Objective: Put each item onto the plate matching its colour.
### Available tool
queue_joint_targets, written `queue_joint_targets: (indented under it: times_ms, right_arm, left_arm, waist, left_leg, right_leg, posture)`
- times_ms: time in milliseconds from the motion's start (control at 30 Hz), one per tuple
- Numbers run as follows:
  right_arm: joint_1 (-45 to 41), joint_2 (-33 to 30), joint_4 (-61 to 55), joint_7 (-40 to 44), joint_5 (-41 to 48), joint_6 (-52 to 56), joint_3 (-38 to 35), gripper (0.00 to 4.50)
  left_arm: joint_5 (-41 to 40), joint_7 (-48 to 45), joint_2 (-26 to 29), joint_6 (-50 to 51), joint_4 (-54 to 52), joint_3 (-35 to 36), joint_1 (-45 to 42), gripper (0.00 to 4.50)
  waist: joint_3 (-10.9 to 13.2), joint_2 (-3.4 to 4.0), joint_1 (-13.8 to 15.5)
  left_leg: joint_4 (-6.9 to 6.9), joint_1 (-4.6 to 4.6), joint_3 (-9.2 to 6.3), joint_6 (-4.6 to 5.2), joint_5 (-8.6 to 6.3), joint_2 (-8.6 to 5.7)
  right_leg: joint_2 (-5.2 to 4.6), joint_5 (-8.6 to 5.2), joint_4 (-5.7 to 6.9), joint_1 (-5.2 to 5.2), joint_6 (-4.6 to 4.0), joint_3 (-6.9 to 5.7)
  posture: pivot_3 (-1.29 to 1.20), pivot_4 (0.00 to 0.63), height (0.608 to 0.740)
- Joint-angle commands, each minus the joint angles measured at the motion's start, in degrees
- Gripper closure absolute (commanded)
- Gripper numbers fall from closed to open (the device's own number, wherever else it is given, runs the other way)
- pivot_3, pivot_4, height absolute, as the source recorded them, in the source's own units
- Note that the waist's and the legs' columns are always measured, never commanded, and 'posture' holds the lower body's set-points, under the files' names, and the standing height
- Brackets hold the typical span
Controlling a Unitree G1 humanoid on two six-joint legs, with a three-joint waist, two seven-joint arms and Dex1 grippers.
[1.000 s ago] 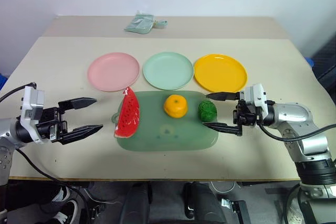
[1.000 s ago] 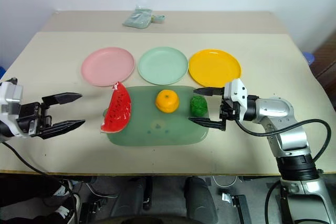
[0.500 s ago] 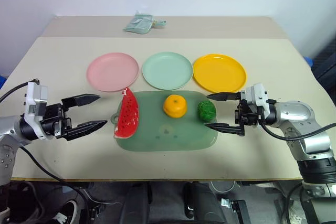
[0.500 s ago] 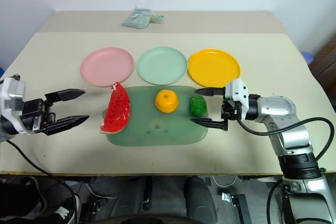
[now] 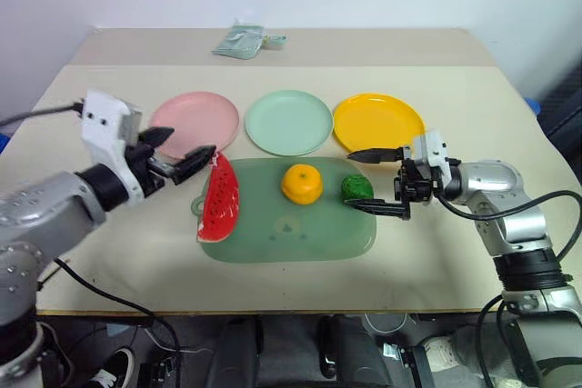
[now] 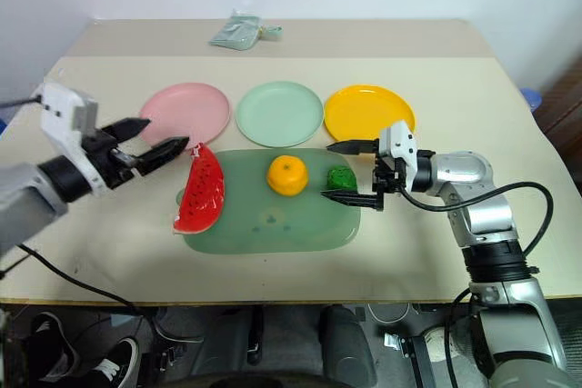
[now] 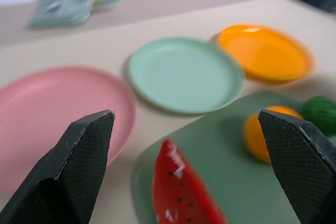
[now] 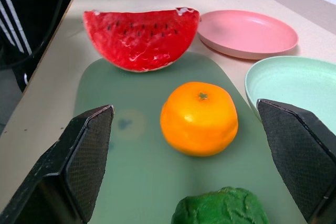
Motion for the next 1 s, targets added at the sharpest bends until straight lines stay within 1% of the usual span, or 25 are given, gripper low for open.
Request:
queue_joint_targets:
  times_ms: [33, 67, 200, 267, 333, 400, 500, 633, 700, 767, 833, 867, 933, 967, 1000]
  right_arm:
    - [-0.74, -0.08, -1.06, 0.8, 0.4, -0.75, -0.82, 0.04]
    - [-0.54, -0.2, -1.15, 0.91, 0.37, -0.69, -0.96, 0.04]
    - [-0.49, -0.06, -1.25, 0.74, -0.1, -0.57, -0.88, 0.04]
    - [-0.16, -0.04, -1.81, 0.27, -0.28, -0.75, -1.01, 0.04]
    - [0.33, -0.09, -2.59, -0.16, -0.23, -0.69, -1.19, 0.04]
    - [0.86, -0.11, -3.37, -0.73, -0.09, -0.54, -1.41, 0.04]
    - [1.51, -0.31, -4.31, -1.37, -0.01, -0.32, -1.62, 0.04]
    - [2.62, -0.88, -5.15, -1.95, -0.1, -0.32, -1.91, 0.04]
    - [2.99, -1.06, -5.51, -2.3, -0.09, -0.28, -2.06, 0.04]
    - [3.18, -1.19, -5.87, -2.56, -0.01, -0.17, -2.14, 0.04]
    - [3.13, -1.27, -5.68, -2.83, -0.24, -0.42, -2.16, 0.0]
    - [3.16, -1.29, -5.66, -2.92, -0.27, -0.5, -2.14, 0.0]
    - [3.11, -1.31, -5.53, -3.04, -0.25, -0.6, -2.12, 0.0]
    - [3.08, -1.32, -5.45, -3.08, -0.23, -0.61, -2.12, 0.0]
    - [3.05, -1.34, -5.31, -3.08, -0.26, -0.68, -2.11, 0.0]
  left_arm:
    - [4.31, 10.13, -1.39, 1.91, -6.49, -3.05, 0.99, 0.0]
    - [5.65, 13.13, -2.47, 2.67, -7.86, -4.49, 0.77, 0.0]
    - [6.45, 15.79, -4.6, 5.07, -8.23, -8.8, -0.59, 0.0]
    - [4.42, 19.41, -7.4, 8.7, -7.06, -8.78, -1.26, 0.0]
    - [5.43, 20.47, -8.94, 9.95, -6.18, -9.98, -2.2, 0.0]
    - [4.74, 22.75, -12.66, 11.1, -4.26, -9.26, -3.06, 0.0]
    - [4.24, 24.14, -15.24, 13.88, -2.54, -8.99, -4.44, 0.0]
    - [6.42, 23.9, -15.98, 16.28, -1.79, -11.02, -4.69, 0.0]
    - [7.8, 23.27, -15.4, 16.86, -1.83, -12.15, -4.54, 0.0]
    - [8.34, 22.94, -16.14, 17.37, -1.73, -12.07, -4.03, 0.0]
    - [9.61, 21.64, -15.98, 17.22, -1.43, -13.57, -3.7, 0.55]
    - [10.17, 21.07, -16.0, 17.07, -1.29, -14.07, -3.62, 0.9]
    - [11.48, 19.64, -15.61, 16.56, -1.17, -15.11, -3.83, 1.79]
    - [12.14, 18.98, -15.2, 16.39, -1.24, -15.61, -4.02, 2.37]
    - [12.72, 18.58, -15.14, 16.39, -1.26, -15.8, -4.23, 2.82]
  waist:
    - [0.0, 0.0, 0.06]
    - [0.0, 0.0, 0.17]
    - [-0.01, -0.01, 0.4]
    - [-0.01, -0.01, 0.3]
    - [-0.01, -0.01, 0.28]
    - [-0.01, -0.01, 0.29]
    - [-0.01, -0.03, 0.31]
    - [-0.01, -0.03, 0.3]
    - [-0.01, -0.03, 0.3]
    - [-0.01, -0.03, 0.28]
    - [-0.01, -0.03, 0.28]
    - [-0.01, -0.03, 0.32]
    - [-0.01, -0.03, 0.34]
    - [-0.01, -0.03, 0.34]
    - [-0.01, -0.03, 0.33]
  left_leg:
    - [0.01, 0.0, 0.0, 0.0, 0.0, 0.0]
    - [0.01, 0.0, 0.01, 0.0, 0.0, -0.01]
    - [0.08, 0.01, -0.03, -0.01, 0.01, -0.04]
    - [0.07, 0.04, -0.03, -0.01, 0.01, -0.05]
    - [0.06, 0.06, -0.05, -0.01, 0.01, -0.05]
    - [0.06, 0.06, -0.06, -0.01, 0.01, -0.04]
    - [0.1, 0.06, -0.06, -0.01, 0.01, -0.05]
    - [0.09, 0.07, -0.07, -0.01, 0.01, -0.05]
    - [0.1, 0.07, -0.07, -0.01, 0.01, -0.05]
    - [0.1, 0.07, -0.07, -0.01, 0.01, -0.05]
    - [0.1, 0.07, -0.07, -0.01, 0.01, -0.05]
    - [0.1, 0.07, -0.07, -0.01, 0.01, -0.05]
    - [0.1, 0.07, -0.07, -0.01, 0.01, -0.06]
    - [0.1, 0.07, -0.07, -0.01, 0.01, -0.06]
    - [0.1, 0.09, -0.07, -0.01, 0.01, -0.06]
  right_leg:
    - [0.0, 0.0, 0.0, 0.0, 0.0, 0.0]
    - [0.0, 0.0, -0.01, 0.0, 0.0, 0.0]
    - [0.0, 0.01, -0.01, 0.09, -0.01, -0.02]
    - [0.0, 0.0, -0.02, 0.12, -0.01, -0.01]
    - [0.01, 0.0, -0.02, 0.12, -0.01, -0.01]
    - [0.02, 0.0, -0.01, 0.12, -0.01, -0.01]
    - [0.01, 0.0, -0.02, 0.15, -0.01, -0.02]
    - [0.01, 0.0, -0.02, 0.16, -0.01, -0.02]
    - [0.01, 0.0, -0.02, 0.16, -0.01, -0.02]
    - [0.01, 0.0, -0.02, 0.16, -0.01, -0.02]
    - [0.01, 0.0, -0.02, 0.16, -0.01, -0.02]
    - [0.01, 0.0, -0.02, 0.16, -0.01, -0.02]
    - [0.01, 0.0, -0.03, 0.16, -0.01, -0.02]
    - [0.01, 0.0, -0.03, 0.17, -0.01, -0.02]
    - [0.01, 0.0, -0.03, 0.18, -0.01, -0.02]
  posture:
    - [0.0, 0.15, 0.74]
    - [0.0, 0.15, 0.74]
    - [0.0, 0.15, 0.74]
    - [0.0, 0.15, 0.74]
    - [0.0, 0.15, 0.74]
    - [0.0, 0.15, 0.74]
    - [0.0, 0.15, 0.74]
    - [0.0, 0.15, 0.74]
    - [0.0, 0.15, 0.74]
    - [0.0, 0.15, 0.74]
    - [0.0, 0.15, 0.74]
    - [0.0, 0.15, 0.74]
    - [0.0, 0.15, 0.74]
    - [0.0, 0.15, 0.74]
    - [0.0, 0.15, 0.74]
